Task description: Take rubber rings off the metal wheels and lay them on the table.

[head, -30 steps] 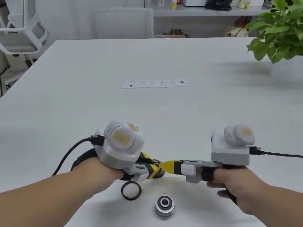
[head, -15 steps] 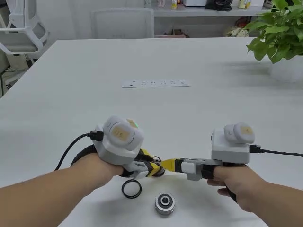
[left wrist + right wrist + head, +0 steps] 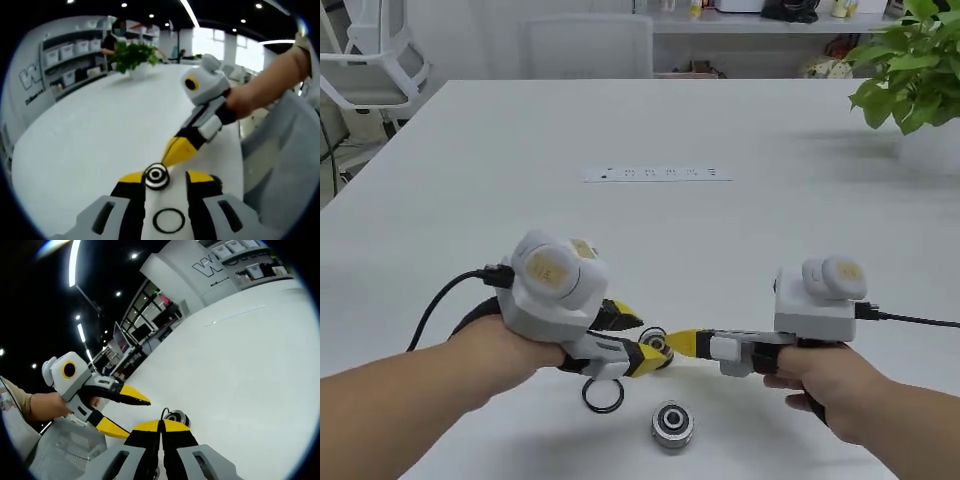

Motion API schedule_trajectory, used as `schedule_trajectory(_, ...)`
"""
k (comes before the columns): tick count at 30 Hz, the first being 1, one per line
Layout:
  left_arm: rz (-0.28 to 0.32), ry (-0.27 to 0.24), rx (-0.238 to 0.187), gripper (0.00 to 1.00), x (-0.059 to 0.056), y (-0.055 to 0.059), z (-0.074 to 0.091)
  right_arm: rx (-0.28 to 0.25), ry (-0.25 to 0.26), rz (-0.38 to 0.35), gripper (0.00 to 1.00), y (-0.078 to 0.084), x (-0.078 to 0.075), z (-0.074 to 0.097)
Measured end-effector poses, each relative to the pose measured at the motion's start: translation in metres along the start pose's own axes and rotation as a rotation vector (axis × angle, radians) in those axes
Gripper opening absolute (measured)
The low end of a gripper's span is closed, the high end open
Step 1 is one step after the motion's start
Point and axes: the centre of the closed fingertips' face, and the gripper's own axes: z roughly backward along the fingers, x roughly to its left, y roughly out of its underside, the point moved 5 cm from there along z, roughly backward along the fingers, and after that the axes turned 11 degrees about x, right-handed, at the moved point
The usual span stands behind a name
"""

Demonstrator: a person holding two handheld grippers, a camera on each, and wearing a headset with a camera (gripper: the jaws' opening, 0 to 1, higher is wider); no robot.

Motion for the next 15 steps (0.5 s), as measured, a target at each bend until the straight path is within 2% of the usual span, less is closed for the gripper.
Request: schedule_trajectory(15,0.032,-0.002,-0.036,0.46,-0.002,0.008,0.032,-0.001,-0.017,0.01,0.0,-0.004,0.006,0.0)
